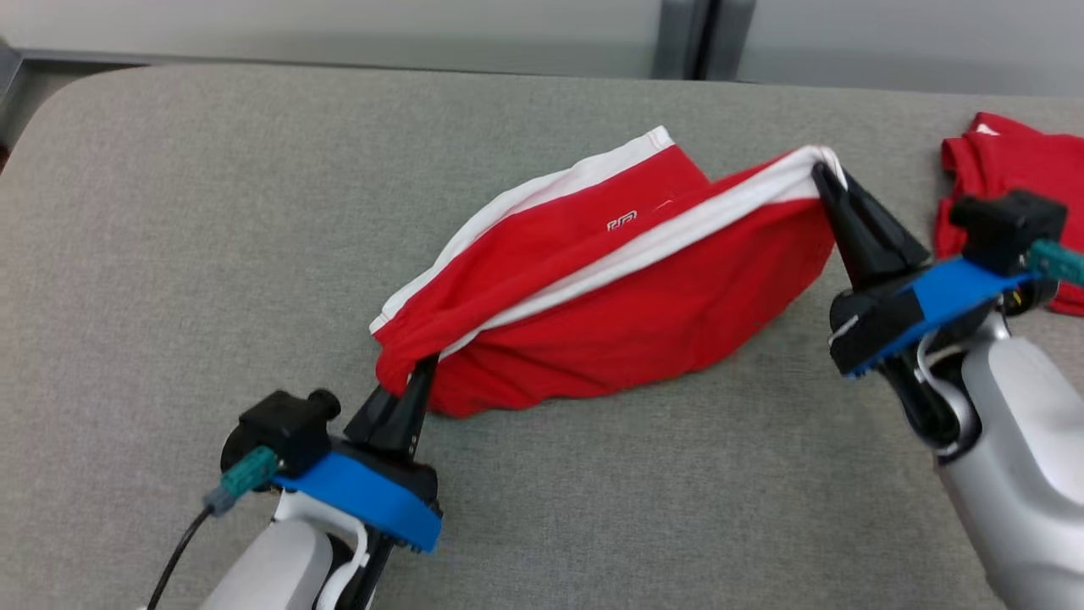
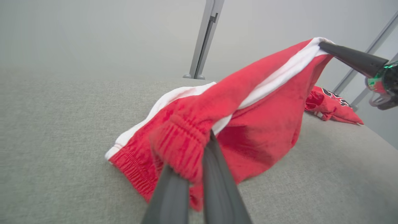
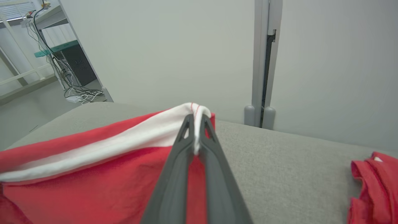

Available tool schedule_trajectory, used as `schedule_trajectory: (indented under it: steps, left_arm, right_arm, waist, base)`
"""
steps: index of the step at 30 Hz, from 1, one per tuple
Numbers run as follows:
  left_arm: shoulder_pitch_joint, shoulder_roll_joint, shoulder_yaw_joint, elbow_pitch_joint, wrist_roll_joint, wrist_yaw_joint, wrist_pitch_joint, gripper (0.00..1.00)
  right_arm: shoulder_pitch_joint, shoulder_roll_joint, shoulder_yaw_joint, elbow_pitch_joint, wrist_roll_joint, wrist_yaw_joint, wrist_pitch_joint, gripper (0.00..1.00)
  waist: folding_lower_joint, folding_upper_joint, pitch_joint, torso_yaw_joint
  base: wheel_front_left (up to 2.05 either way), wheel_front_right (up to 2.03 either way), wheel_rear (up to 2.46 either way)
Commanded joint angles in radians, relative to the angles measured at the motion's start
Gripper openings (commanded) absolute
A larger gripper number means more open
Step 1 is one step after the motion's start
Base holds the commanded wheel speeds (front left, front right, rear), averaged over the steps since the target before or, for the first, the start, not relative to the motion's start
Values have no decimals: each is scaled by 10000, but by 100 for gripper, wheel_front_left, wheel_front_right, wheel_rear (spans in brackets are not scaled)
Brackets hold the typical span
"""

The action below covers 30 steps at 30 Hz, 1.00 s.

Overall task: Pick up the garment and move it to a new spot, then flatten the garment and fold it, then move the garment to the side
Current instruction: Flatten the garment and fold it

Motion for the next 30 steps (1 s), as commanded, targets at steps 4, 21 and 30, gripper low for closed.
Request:
schedule_trajectory:
  steps: [4, 21, 30]
  left_arm:
    - [-1332, -334, -95, 934, -302, -90, -194, 0]
    - [-3785, -1022, -585, 3424, -758, -98, -510, 100]
    - [-2348, -1230, 576, 2582, 953, -42, -513, 100]
  right_arm:
    - [-2023, 89, 376, 1919, -59, 5, -44, 0]
    - [-5820, 1116, 1663, 7679, 132, 6, -1334, 100]
    - [-4975, 935, 2266, 8322, 711, 6, -1765, 100]
  waist:
    - [-3, -3, 925, 781]
    - [-3, -3, 1933, 1131]
    - [-3, -3, 1060, 1086]
  base:
    - [0, 0, 0]
    - [0, 0, 0]
    - [0, 0, 0]
